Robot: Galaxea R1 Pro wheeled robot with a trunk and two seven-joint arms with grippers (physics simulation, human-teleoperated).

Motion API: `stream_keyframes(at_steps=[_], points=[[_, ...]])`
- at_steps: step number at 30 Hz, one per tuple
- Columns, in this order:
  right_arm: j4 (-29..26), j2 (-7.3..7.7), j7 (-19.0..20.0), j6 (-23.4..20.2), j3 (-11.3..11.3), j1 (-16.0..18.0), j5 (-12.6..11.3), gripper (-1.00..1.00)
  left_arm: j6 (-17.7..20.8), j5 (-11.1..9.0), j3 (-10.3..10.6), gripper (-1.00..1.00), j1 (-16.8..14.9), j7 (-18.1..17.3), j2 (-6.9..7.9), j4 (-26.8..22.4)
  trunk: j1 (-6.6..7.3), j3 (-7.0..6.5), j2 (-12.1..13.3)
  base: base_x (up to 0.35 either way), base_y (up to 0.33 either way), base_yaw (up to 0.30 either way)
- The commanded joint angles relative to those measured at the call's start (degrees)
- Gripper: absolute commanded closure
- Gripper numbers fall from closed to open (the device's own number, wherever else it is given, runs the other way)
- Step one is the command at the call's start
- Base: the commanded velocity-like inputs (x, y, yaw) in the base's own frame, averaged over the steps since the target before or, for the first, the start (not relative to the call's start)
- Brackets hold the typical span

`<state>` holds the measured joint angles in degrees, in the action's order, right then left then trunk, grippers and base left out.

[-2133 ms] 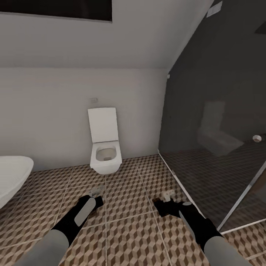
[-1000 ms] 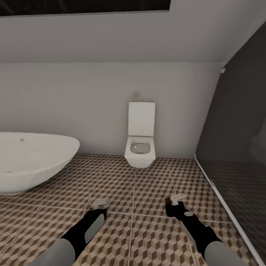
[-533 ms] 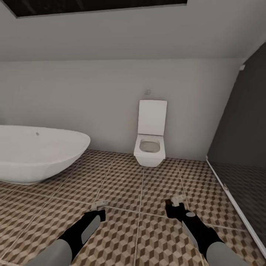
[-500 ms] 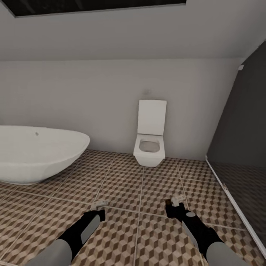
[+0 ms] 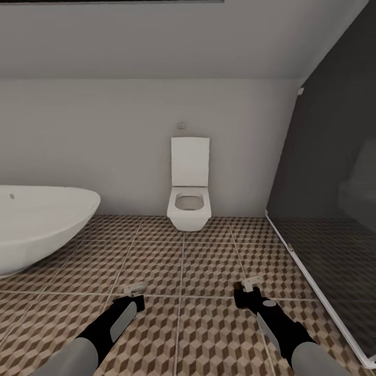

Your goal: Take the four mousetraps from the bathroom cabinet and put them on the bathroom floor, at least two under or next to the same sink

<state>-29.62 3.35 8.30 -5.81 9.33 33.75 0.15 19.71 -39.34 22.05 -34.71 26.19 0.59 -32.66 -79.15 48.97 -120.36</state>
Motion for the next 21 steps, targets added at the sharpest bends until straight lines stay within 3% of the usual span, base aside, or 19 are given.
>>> stream_keyframes(at_steps=[1,6,12,21], points=[[0.00,-0.08,-0.04,0.01,0.02,0.00,0.03,1.00,-0.07,0.06,-0.03,1.00,0.00,-0.08,0.01,0.02,-0.23,0.18,-0.42,0.000,0.000,-0.299],[0.00,-0.04,1.38,0.07,0.09,0.00,0.19,1.00,-0.23,0.06,-0.11,1.00,0.00,-0.08,0.08,0.10,-1.32,1.08,-2.42,0.000,0.000,-0.246],[0.00,-0.24,3.10,0.10,0.39,0.00,0.60,1.00,-0.28,-0.06,-0.22,1.00,0.01,-0.13,0.68,0.14,-2.64,2.16,-4.83,0.000,0.000,-0.055],[0.00,-0.12,3.41,0.10,0.44,0.00,0.80,1.00,-1.23,-0.06,-3.09,1.00,0.08,-0.42,1.22,0.19,-4.62,3.77,-8.44,0.000,0.000,-0.008]])
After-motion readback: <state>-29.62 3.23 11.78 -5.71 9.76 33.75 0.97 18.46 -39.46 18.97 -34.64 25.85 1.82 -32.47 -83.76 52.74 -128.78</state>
